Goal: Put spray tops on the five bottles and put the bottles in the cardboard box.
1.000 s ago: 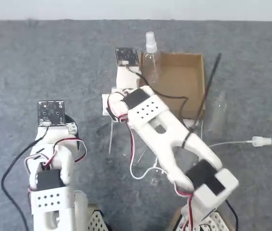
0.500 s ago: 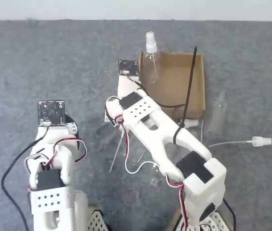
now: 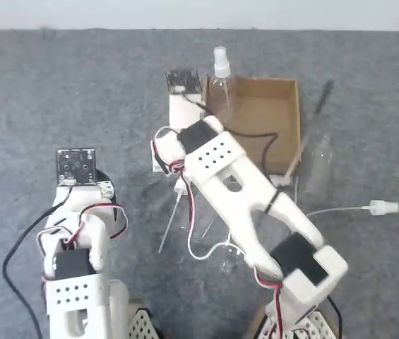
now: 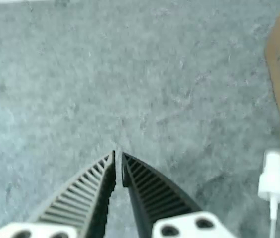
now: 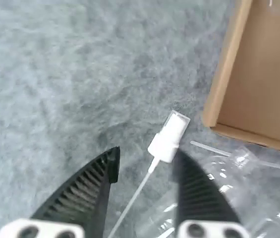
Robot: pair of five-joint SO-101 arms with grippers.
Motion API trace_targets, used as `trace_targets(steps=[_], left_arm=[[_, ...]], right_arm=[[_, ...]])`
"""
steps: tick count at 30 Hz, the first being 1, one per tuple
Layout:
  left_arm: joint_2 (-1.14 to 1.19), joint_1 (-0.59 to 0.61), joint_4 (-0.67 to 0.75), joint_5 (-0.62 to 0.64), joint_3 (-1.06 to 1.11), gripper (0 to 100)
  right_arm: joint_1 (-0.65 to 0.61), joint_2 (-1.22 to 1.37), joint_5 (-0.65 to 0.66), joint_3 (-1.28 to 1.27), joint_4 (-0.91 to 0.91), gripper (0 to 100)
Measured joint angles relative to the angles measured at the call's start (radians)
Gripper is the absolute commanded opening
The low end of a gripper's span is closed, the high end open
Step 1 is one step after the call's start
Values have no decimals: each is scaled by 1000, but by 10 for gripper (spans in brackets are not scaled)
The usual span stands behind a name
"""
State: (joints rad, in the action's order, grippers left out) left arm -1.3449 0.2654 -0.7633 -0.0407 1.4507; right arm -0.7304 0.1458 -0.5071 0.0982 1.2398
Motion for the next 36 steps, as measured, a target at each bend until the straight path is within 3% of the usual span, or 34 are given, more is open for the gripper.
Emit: trace_targets(steps=[5, 10, 20, 26, 31, 36], left_arm=[[3, 0, 0, 0, 0, 12], [3, 2, 0, 0, 0, 12], [3, -23, 0, 0, 0, 12], [3, -29, 0, 0, 0, 12], [3, -29, 0, 0, 0, 12], [3, -29, 0, 0, 12, 12]], right_arm=[[38, -144, 54, 18, 114, 60], [196, -316, 141, 20, 255, 60], [835, -563, 384, 3, 411, 162], [1169, -545, 419, -259, 215, 163], [1261, -408, 417, -454, -9, 163], [1315, -264, 353, -480, -104, 188]])
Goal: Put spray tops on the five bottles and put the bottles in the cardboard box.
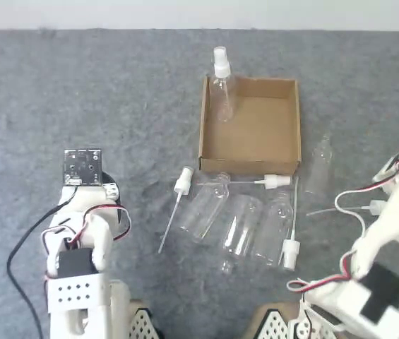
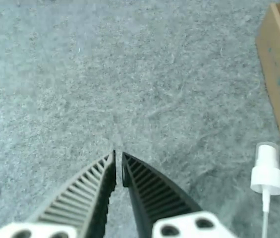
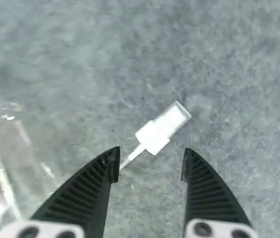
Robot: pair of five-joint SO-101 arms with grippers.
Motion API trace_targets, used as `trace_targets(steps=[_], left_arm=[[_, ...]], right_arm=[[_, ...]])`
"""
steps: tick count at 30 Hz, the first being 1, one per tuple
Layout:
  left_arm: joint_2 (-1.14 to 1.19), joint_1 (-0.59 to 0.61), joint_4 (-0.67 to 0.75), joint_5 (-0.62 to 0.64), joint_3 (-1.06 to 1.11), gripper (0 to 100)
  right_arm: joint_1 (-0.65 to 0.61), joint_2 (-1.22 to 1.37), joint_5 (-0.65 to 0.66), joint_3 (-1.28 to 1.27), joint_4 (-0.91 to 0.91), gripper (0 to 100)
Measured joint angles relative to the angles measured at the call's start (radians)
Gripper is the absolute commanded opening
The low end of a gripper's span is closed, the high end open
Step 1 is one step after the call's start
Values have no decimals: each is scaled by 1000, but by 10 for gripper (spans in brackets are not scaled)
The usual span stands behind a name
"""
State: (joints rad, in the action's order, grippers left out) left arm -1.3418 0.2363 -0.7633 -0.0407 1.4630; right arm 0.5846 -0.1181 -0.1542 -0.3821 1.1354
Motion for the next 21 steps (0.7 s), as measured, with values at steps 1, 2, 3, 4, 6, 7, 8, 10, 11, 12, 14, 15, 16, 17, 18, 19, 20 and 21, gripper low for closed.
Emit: trace_targets(steps=[1, 2, 3, 4, 6, 7, 8, 10, 11, 12, 14, 15, 16, 17, 18, 19, 20, 21], left_arm=[[0, 0, 0, 0, 0, 12], [0, 0, 0, 0, 0, 12], [0, 0, 0, 0, 0, 12], [0, 0, 0, 0, 0, 12], [0, 0, 0, 0, 0, 12], [0, 0, 0, 0, 0, 12], [0, 0, 0, 0, 0, 12], [0, 0, 0, 0, 0, 12], [0, 0, 0, 0, 0, 12], [0, 0, 0, 0, 0, 12], [0, 0, 0, 0, 0, 12], [0, 0, 0, 0, 0, 12], [0, 0, 0, 0, 0, 12], [0, 0, 0, 0, 0, 12], [0, 0, 0, 0, 0, 12], [0, 0, 0, 0, 0, 12], [0, 0, 0, 0, 0, 12], [0, 0, 0, 0, 0, 12]], right_arm=[[6, 29, -9, 0, -8, 204], [14, 54, -15, 0, -18, 216], [21, 78, -20, 0, -31, 225], [29, 101, -21, 0, -46, 228], [40, 150, -25, 0, -81, 227], [41, 169, -25, 0, -97, 227], [43, 190, -25, 0, -110, 227], [43, 226, -25, 0, -135, 227], [43, 242, -26, 0, -146, 227], [43, 256, -26, 0, -157, 227], [43, 285, -26, 0, -175, 227], [43, 301, -26, 0, -184, 226], [43, 318, -26, 0, -195, 225], [43, 331, -26, 0, -204, 212], [44, 342, -26, 2, -213, 186], [44, 348, -26, 2, -221, 151], [44, 353, -26, 3, -224, 112], [46, 353, -26, 3, -224, 78]])
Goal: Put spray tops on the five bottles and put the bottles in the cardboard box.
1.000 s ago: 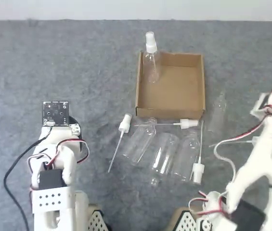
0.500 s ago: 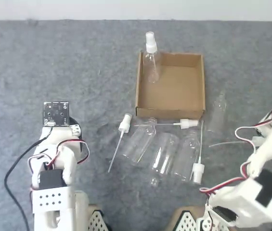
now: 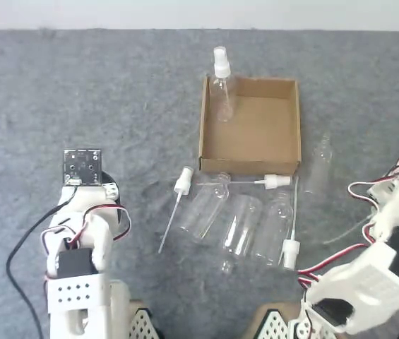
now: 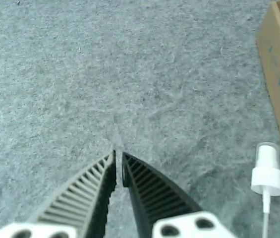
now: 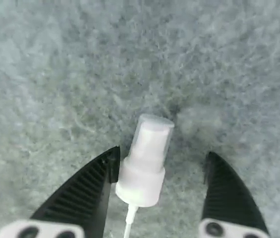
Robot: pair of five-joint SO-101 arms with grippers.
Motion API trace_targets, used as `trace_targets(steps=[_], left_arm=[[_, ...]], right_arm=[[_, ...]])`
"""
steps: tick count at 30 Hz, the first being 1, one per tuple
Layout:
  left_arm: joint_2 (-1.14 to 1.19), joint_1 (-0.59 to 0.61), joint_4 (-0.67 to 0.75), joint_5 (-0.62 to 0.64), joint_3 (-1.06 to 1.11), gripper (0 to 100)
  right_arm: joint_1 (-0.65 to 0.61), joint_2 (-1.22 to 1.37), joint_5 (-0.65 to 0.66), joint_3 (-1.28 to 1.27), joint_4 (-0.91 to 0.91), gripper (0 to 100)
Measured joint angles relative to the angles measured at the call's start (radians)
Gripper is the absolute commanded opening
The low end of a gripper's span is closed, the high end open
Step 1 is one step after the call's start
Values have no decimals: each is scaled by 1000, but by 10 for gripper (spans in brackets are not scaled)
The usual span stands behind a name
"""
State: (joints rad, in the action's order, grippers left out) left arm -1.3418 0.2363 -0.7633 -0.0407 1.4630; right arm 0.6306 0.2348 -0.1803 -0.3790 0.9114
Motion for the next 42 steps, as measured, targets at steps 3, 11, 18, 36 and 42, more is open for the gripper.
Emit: trace_targets(steps=[3, 11, 18, 36, 42], left_arm=[[0, 0, 0, 0, 0, 12], [0, 0, 0, 0, 0, 12], [0, 0, 0, 0, 0, 12], [0, 0, 5, -3, 0, 12], [0, 37, 44, -3, 6, 12]], right_arm=[[11, -2, 0, 0, 0, 17], [2, -80, 77, -3, 25, 10], [-135, -399, 80, -3, 215, 13], [-1138, -687, 38, 244, 451, 10], [-1323, -413, -107, 376, 393, 9]])
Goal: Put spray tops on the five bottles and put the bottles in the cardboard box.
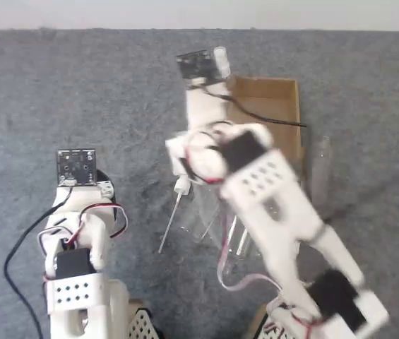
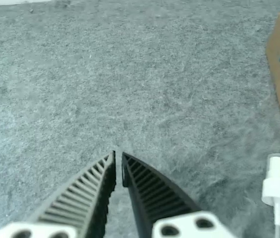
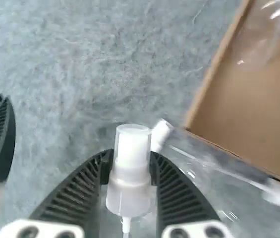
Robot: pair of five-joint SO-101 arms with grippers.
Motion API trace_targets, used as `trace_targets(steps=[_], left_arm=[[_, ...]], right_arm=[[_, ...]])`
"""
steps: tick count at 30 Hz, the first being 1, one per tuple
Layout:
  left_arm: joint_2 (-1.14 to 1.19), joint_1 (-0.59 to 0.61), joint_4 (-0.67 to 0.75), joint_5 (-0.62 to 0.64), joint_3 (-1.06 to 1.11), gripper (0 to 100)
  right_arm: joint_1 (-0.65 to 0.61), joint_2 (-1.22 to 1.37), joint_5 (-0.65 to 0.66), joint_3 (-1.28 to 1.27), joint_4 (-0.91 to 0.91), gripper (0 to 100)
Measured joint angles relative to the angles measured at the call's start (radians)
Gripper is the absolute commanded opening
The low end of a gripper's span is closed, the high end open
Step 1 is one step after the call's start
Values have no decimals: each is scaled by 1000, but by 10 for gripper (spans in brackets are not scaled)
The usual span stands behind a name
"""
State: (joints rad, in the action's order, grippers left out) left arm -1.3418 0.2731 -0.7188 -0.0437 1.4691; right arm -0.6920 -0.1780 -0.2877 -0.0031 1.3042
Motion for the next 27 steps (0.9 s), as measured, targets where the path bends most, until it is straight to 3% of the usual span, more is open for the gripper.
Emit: trace_targets(steps=[16, 27], left_arm=[[0, 6, 5, 0, 0, 12], [0, 6, 5, 0, 0, 12]], right_arm=[[-35, 551, -359, 41, -390, 16], [-48, 651, -368, 41, -466, 246]])
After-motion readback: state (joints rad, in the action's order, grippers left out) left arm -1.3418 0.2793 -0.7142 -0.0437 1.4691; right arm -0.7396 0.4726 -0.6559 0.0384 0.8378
